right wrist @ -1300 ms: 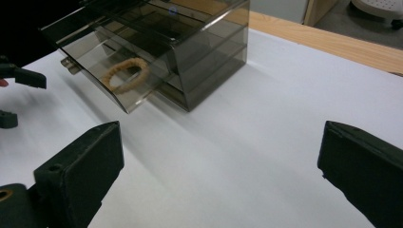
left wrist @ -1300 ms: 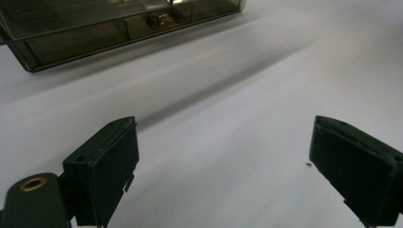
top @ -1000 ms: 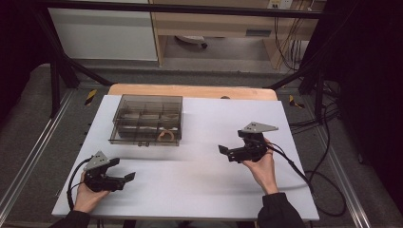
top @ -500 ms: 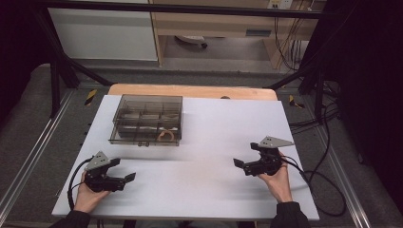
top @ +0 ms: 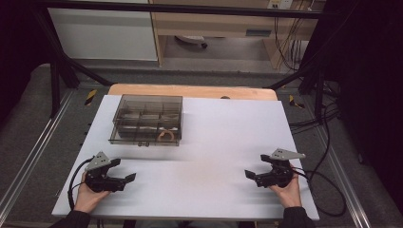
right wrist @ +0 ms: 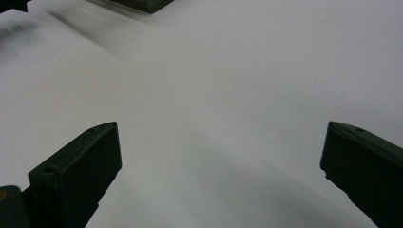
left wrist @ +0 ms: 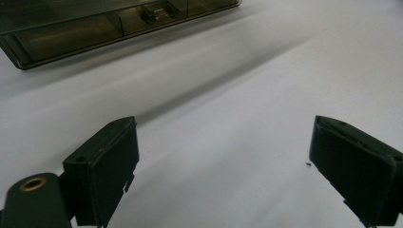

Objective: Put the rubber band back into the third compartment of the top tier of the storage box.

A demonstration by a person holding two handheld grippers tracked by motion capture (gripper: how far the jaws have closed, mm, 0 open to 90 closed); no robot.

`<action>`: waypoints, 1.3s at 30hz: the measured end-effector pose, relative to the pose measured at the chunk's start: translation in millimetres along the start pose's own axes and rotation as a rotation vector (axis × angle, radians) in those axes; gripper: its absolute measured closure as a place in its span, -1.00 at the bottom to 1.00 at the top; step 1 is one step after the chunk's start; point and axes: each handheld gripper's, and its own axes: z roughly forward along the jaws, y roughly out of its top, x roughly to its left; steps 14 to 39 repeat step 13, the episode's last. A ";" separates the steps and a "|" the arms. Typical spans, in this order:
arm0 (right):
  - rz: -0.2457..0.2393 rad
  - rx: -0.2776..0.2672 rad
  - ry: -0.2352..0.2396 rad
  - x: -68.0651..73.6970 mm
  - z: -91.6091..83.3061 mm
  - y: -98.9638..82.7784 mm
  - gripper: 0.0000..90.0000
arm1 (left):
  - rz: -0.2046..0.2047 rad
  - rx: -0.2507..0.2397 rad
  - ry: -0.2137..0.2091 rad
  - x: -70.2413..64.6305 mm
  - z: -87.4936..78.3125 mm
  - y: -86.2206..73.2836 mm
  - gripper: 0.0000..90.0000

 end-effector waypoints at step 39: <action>0.019 -0.003 0.007 -4.7 -7.8 -16.7 -0.99 | 0.001 0.004 -0.004 -1.3 1.3 -0.7 -0.80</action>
